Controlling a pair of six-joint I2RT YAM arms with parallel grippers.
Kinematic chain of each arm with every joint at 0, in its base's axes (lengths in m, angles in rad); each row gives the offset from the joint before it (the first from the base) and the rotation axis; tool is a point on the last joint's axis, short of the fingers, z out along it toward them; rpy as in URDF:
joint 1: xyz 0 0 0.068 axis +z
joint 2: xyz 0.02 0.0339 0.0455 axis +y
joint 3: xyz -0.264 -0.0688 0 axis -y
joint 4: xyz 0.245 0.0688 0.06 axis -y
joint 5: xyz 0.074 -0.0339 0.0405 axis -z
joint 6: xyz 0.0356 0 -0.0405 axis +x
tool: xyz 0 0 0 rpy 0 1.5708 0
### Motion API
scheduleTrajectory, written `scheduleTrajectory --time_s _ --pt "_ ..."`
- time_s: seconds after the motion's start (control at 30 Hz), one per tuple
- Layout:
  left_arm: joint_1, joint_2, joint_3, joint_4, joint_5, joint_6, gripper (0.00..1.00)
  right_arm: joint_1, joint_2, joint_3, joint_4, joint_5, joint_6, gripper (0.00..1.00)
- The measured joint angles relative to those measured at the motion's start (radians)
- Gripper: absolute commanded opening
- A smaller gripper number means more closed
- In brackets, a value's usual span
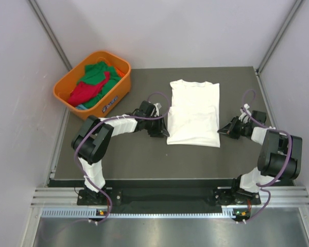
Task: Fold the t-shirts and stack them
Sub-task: Fold the tshirt
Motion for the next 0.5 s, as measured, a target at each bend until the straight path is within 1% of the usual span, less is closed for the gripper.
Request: scheduleTrajectory --time_s 0.27,0.5 --pt "0.000 -0.010 -0.006 -0.010 -0.008 0.000 0.45 0.000 -0.063 0.000 -0.065 0.032 0.009 0.00" --pt "0.000 -0.033 -0.027 -0.020 -0.010 0.000 0.45 -0.006 -0.068 -0.034 -0.081 0.057 0.011 0.00"
